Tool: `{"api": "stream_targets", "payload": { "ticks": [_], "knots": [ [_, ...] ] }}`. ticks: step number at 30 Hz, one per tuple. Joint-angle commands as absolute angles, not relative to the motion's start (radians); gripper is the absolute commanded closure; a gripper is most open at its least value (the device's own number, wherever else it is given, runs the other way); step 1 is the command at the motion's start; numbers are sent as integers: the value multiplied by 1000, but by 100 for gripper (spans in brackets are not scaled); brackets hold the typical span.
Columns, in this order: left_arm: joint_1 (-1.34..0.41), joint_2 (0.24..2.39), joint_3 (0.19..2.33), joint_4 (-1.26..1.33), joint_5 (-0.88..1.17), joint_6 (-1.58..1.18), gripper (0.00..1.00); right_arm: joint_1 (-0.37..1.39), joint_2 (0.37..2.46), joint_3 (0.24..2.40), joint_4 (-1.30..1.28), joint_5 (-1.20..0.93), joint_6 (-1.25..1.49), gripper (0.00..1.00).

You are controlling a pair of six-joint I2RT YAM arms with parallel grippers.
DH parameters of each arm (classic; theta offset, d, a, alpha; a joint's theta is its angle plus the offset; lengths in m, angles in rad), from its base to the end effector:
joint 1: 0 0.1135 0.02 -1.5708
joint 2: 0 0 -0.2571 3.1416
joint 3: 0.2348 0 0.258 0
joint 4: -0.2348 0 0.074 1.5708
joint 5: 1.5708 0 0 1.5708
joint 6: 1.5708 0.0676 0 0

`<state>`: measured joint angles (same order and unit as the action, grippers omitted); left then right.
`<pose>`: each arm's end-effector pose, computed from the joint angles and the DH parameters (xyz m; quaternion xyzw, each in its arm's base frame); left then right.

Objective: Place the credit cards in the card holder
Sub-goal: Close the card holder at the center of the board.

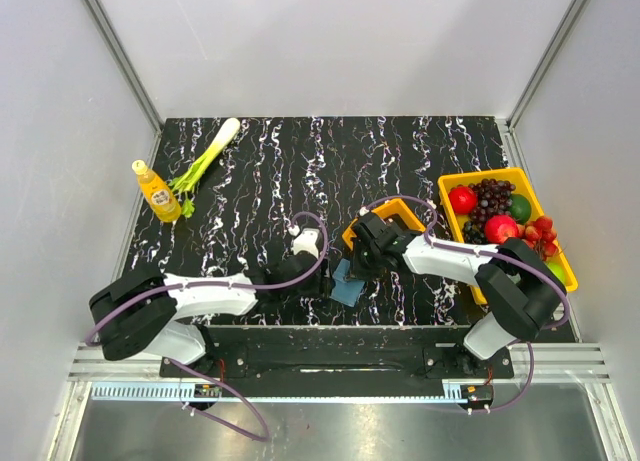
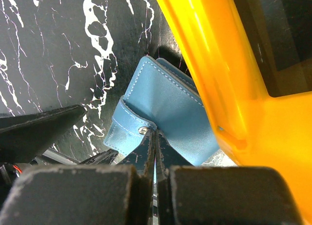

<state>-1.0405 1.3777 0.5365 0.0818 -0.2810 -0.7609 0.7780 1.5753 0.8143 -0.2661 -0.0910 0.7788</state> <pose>0.1595 -0.2350 0.1231 0.0721 0.9086 -0.2264 0.3435 0.2218 0.2271 0.1201 -0.0118 0.9623 0.2195 0.1602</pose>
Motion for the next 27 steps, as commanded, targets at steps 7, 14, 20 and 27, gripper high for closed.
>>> {"api": "stream_targets", "payload": {
  "ticks": [7, 14, 20, 27],
  "knots": [
    [-957, 1439, 505, 311, -166, -792, 40, 775, 1623, 796, -290, -31, 756, 100],
    [-953, 1485, 522, 337, -133, -787, 40, 775, 1623, 795, -285, -34, 755, 100],
    [-953, 1516, 537, 336, -124, -785, 40, 776, 1623, 792, -282, -35, 756, 100],
    [-954, 1577, 598, 239, -136, -779, 49, 776, 1617, 787, -281, -31, 759, 100]
  ]
}}
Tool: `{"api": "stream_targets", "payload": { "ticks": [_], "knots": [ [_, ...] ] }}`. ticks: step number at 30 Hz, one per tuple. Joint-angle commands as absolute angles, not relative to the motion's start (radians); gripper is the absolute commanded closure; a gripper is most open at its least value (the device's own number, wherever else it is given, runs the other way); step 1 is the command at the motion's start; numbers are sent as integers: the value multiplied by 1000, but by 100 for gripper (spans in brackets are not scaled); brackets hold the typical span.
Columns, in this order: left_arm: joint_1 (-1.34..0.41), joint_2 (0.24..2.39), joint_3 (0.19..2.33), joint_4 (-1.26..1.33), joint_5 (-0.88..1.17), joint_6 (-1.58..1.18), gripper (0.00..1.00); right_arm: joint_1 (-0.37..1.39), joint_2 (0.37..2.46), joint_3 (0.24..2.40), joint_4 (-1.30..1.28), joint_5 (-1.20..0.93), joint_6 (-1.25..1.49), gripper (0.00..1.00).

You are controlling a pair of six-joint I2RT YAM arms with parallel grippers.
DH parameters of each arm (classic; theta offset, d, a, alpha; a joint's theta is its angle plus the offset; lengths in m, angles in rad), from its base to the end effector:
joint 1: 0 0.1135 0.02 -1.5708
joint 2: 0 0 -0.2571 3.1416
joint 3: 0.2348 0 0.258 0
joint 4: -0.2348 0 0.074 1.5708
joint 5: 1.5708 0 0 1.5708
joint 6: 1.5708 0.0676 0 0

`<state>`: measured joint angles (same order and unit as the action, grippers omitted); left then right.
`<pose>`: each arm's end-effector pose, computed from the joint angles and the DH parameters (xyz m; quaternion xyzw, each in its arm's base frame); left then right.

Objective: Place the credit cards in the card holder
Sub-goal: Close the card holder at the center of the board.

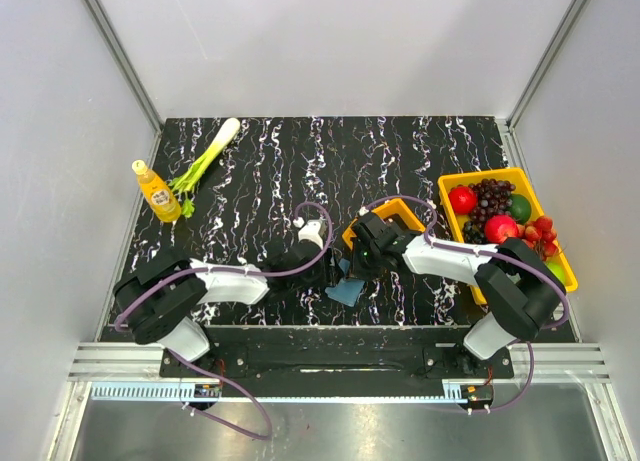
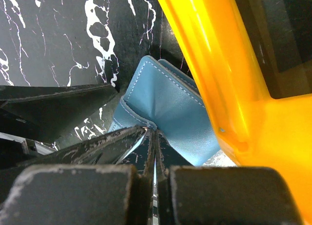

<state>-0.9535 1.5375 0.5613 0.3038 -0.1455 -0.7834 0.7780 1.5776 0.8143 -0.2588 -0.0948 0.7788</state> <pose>0.1886 -0.2487 0.1085 0.0449 0.8978 -0.2883 0.3298 0.2222 0.2279 0.1199 -0.0124 0.9615 0.2225 0.1607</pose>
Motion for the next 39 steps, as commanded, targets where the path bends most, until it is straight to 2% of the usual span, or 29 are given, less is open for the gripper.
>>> {"api": "stream_targets", "payload": {
  "ticks": [1, 4, 12, 17, 21, 24, 27, 30, 32, 36, 39],
  "knots": [
    [-956, 1580, 606, 224, -143, -782, 51, 775, 1617, 787, -282, -31, 759, 100],
    [-954, 1579, 604, 204, -155, -787, 57, 776, 1620, 788, -282, -31, 759, 100],
    [-956, 1568, 574, 242, -124, -773, 61, 776, 1620, 785, -282, -28, 759, 100],
    [-954, 1549, 540, 288, -78, -761, 61, 775, 1623, 787, -284, -29, 761, 100],
    [-954, 1546, 529, 301, -61, -755, 56, 776, 1624, 787, -281, -28, 762, 100],
    [-953, 1552, 529, 310, -54, -753, 58, 776, 1626, 787, -282, -28, 762, 100],
    [-953, 1571, 548, 288, -51, -752, 70, 775, 1628, 787, -284, -32, 762, 100],
    [-953, 1580, 554, 272, -60, -756, 71, 776, 1623, 787, -282, -31, 761, 100],
    [-953, 1589, 561, 261, -67, -759, 77, 776, 1624, 788, -284, -31, 762, 100],
    [-953, 1601, 572, 252, -64, -759, 77, 776, 1629, 792, -281, -38, 758, 100],
    [-954, 1617, 591, 220, -72, -758, 83, 776, 1635, 793, -284, -40, 755, 100]
  ]
}}
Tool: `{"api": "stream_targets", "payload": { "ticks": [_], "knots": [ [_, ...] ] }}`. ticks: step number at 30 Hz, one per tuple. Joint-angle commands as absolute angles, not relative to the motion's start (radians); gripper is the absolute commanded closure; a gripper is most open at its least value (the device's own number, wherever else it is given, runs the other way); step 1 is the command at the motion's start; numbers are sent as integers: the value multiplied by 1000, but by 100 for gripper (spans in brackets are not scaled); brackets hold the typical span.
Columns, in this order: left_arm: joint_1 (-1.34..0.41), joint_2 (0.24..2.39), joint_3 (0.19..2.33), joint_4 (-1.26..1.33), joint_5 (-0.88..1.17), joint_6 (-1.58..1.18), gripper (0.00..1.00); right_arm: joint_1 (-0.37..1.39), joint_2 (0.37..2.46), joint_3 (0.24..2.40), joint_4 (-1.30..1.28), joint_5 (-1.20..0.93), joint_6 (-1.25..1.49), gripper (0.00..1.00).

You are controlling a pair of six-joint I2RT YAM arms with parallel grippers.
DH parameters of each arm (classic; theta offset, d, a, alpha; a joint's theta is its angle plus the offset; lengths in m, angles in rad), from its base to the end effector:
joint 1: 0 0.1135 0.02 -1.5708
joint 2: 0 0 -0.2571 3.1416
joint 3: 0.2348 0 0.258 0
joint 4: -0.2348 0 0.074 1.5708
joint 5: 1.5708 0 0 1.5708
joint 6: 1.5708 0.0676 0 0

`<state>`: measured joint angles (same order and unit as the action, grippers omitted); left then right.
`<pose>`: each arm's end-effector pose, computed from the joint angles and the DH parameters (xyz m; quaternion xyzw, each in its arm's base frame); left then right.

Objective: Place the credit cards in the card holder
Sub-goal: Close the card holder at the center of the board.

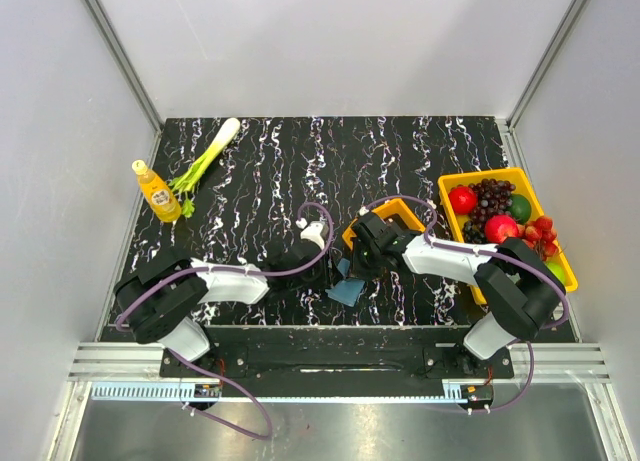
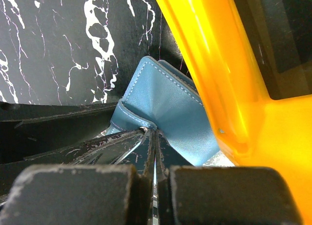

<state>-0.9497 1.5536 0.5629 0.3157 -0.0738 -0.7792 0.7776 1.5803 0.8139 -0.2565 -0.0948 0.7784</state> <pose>0.1866 -0.2522 0.1052 0.0608 0.8988 -0.3077 0.3062 0.2224 0.2280 0.1192 -0.0124 0.9616 0.2222 0.1605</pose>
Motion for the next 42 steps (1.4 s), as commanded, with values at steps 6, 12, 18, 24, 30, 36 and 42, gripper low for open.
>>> {"api": "stream_targets", "payload": {
  "ticks": [6, 12, 18, 24, 30, 36, 42],
  "knots": [
    [-953, 1654, 618, 175, -81, -761, 98, 775, 1646, 798, -282, -49, 753, 100],
    [-953, 1667, 627, 146, -94, -762, 100, 775, 1652, 805, -290, -48, 750, 100],
    [-953, 1698, 650, 95, -101, -772, 100, 776, 1648, 821, -310, -38, 739, 100],
    [-948, 1727, 640, 77, -109, -799, 100, 776, 1646, 851, -325, -41, 723, 100],
    [-920, 1735, 607, 84, -83, -822, 100, 776, 1657, 864, -305, -60, 730, 100],
    [-896, 1697, 540, 109, -74, -850, 100, 776, 1672, 882, -298, -66, 727, 100],
    [-891, 1700, 529, 106, -51, -847, 100, 785, 1687, 900, -319, -34, 730, 100]
  ]
}}
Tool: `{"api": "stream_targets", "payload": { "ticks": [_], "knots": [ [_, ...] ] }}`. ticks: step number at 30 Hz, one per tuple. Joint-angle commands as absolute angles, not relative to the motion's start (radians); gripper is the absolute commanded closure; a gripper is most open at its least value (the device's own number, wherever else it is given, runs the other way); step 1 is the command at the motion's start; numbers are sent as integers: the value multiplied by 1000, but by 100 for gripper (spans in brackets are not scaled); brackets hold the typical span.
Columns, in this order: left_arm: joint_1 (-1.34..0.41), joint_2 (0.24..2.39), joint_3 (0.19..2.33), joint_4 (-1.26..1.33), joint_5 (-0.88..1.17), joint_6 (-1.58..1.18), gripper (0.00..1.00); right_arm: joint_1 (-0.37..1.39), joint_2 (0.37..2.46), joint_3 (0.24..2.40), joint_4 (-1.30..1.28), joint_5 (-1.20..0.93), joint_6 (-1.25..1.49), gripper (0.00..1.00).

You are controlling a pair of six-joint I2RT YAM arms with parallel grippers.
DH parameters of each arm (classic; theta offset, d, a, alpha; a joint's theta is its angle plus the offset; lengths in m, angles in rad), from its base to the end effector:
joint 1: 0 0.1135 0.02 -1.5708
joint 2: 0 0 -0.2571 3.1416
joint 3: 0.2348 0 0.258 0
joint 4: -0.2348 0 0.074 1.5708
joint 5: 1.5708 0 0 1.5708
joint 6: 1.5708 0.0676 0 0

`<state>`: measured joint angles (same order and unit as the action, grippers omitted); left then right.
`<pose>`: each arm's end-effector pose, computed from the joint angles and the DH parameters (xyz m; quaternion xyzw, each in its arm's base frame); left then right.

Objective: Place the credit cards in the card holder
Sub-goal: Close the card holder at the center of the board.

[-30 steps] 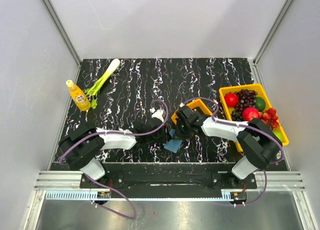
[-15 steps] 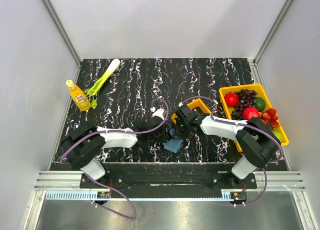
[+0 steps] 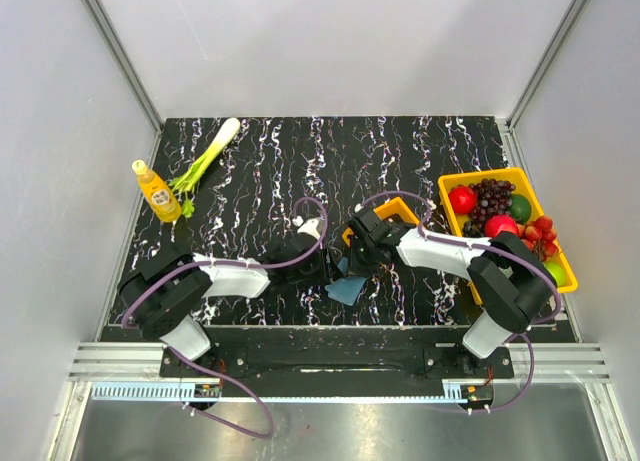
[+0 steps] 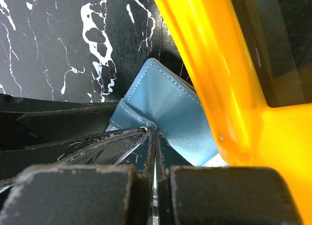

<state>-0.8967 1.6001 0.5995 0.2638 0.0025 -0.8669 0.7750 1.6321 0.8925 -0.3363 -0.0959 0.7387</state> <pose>0.1986 -0.2488 0.0965 0.0141 0.9142 -0.3134 0.2566 0.2303 0.2346 0.1210 -0.0293 0.9681 0.2018 0.1460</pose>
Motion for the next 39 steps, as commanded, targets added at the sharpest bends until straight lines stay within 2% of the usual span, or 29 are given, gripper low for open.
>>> {"api": "stream_targets", "payload": {
  "ticks": [1, 4, 16, 26, 28, 30, 33, 35, 37, 39],
  "knots": [
    [-891, 1701, 531, 106, -46, -845, 100, 790, 1689, 908, -330, -19, 724, 100],
    [-890, 1698, 523, 110, -34, -839, 100, 828, 1687, 942, -379, 43, 712, 100],
    [-879, 1709, 515, 89, -32, -847, 100, 850, 1678, 948, -304, 15, 716, 96],
    [-891, 1700, 560, 2, -109, -856, 100, 861, 1683, 980, -359, 81, 704, 98],
    [-896, 1709, 564, -15, -104, -853, 83, 861, 1689, 976, -357, 77, 704, 99],
    [-896, 1707, 564, -5, -98, -847, 80, 861, 1690, 973, -359, 75, 703, 99],
    [-900, 1683, 548, -5, -109, -848, 67, 861, 1693, 971, -357, 74, 696, 99],
    [-900, 1654, 526, 34, -118, -857, 70, 861, 1697, 973, -357, 69, 698, 99],
    [-900, 1625, 511, 43, -130, -862, 65, 861, 1703, 973, -357, 68, 698, 99],
    [-900, 1609, 500, 57, -132, -862, 65, 861, 1701, 971, -356, 69, 698, 99]
  ]
}}
